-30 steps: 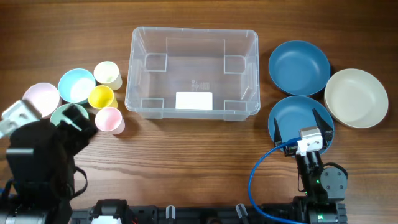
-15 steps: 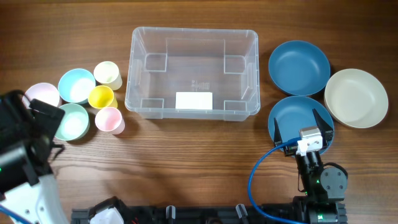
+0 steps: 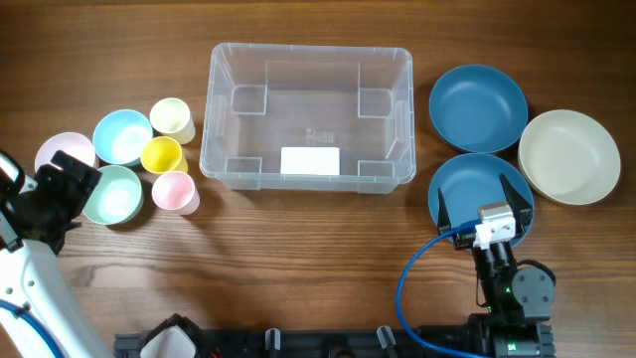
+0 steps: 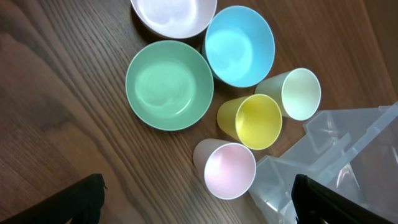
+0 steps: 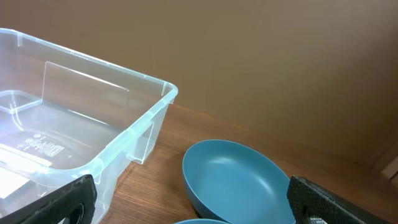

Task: Pack container
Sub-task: 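Move the left gripper down to the mint green bowl rim and grasp it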

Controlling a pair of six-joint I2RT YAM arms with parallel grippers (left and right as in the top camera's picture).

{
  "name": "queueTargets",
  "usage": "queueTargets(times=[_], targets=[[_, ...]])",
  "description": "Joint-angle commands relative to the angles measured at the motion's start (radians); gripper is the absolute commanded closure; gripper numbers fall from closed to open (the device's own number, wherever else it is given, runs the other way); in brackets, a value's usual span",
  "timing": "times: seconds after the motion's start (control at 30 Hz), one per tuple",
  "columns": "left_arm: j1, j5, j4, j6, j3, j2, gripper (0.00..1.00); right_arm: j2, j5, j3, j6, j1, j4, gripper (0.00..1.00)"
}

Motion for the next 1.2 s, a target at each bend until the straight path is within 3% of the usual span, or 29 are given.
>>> queueTargets(times=[0.0,0.2,0.43,0.6,1.0,1.17], targets=[[0.003,0.023,-0.021,0.028,-0.008,-0.014,0.02,0.000,-0.017,-0.001,-0.008,0.005,0.003,0.00],[0.003,0.021,-0.011,0.029,-0.056,-0.075,0.01,0.000,-0.017,-0.001,-0.008,0.005,0.003,0.00],[0.003,-0.053,0.129,-0.082,-0.244,-0.100,0.00,0.000,-0.017,-0.001,-0.008,0.005,0.003,0.00],[0.009,-0.065,0.277,-0.084,-0.383,-0.026,0.00,0.000,-0.017,-0.001,-0.008,0.005,0.003,0.00],[0.105,-0.064,0.372,-0.140,-0.385,0.194,0.00,0.000,-0.017,-0.001,-0.008,0.005,0.003,0.00],[0.105,-0.052,0.448,-0.144,-0.385,0.271,0.06,0.000,-0.017,-0.001,-0.008,0.005,0.003,0.00]])
